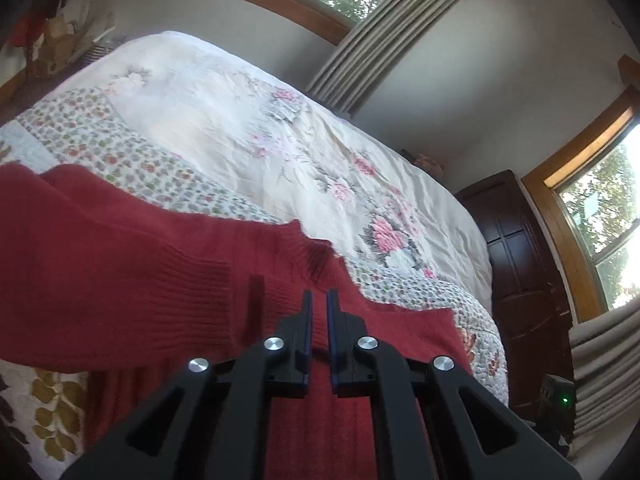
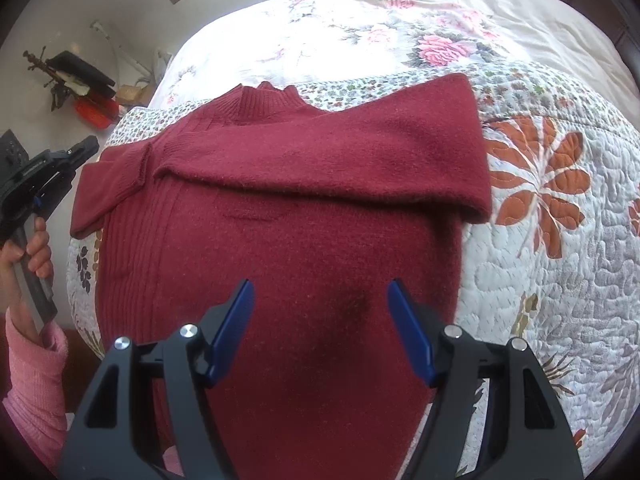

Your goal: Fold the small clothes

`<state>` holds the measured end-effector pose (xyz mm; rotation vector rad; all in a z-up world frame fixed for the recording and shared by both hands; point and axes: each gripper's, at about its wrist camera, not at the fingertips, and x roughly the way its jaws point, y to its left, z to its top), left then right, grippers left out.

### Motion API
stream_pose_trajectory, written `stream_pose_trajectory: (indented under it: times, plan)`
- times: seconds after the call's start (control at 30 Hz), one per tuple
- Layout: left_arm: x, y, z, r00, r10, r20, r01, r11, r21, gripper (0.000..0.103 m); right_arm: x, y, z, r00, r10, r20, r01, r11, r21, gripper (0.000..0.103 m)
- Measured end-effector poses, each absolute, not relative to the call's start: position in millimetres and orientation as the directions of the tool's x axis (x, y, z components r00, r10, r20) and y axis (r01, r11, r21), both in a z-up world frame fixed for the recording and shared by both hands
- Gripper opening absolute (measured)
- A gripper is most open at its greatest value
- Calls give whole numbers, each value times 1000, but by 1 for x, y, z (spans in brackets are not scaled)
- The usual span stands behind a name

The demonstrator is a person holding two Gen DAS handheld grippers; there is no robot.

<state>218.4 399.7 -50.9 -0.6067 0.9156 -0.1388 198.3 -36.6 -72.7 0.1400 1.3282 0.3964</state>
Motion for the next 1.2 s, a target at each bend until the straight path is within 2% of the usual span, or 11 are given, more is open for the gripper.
stream_pose_trajectory:
  times: [0.3, 0.4, 0.6, 0.67, 0.73, 0.87, 0.93, 1.0, 1.07, 1.1, 1.2]
  plan:
    - [196, 539, -102, 468, -100, -878, -392, 867, -307, 16, 221, 57, -73, 117, 417, -901, -355, 865, 355, 69]
    - [196, 561, -137, 439, -171, -882, -396, 844, -361, 17, 233, 99, -72, 86, 440, -894, -398, 837, 374, 69]
    - [186, 574, -130, 477, -243, -844, -394, 800, -453, 16, 274, 189, -76, 10, 482, -876, -435, 791, 430, 69]
    - [176, 578, -120, 506, -257, -824, -380, 791, -480, 21, 285, 212, -79, -21, 499, -866, -435, 776, 457, 69]
    - [166, 583, -110, 529, -239, -814, -374, 796, -477, 39, 297, 232, -89, -64, 516, -854, -415, 765, 493, 67]
    - [150, 588, -98, 544, -241, -804, -362, 797, -483, 41, 314, 258, -108, -91, 490, -867, -384, 786, 484, 63]
    - [146, 593, -95, 549, -243, -800, -367, 789, -492, 44, 318, 263, -118, -132, 525, -841, -344, 771, 536, 49]
    - [143, 597, -94, 552, -238, -799, -378, 783, -494, 45, 318, 268, -125, -172, 562, -809, -321, 744, 586, 44]
    - [143, 599, -95, 550, -245, -799, -378, 779, -499, 45, 314, 273, -121, -138, 531, -836, -373, 754, 541, 28]
    - [145, 597, -96, 549, -246, -799, -379, 778, -500, 45, 313, 272, -116, -109, 526, -843, -394, 756, 522, 9]
    - [153, 591, -96, 551, -248, -797, -379, 776, -504, 47, 313, 252, -97, -84, 626, -776, -369, 704, 607, 6]
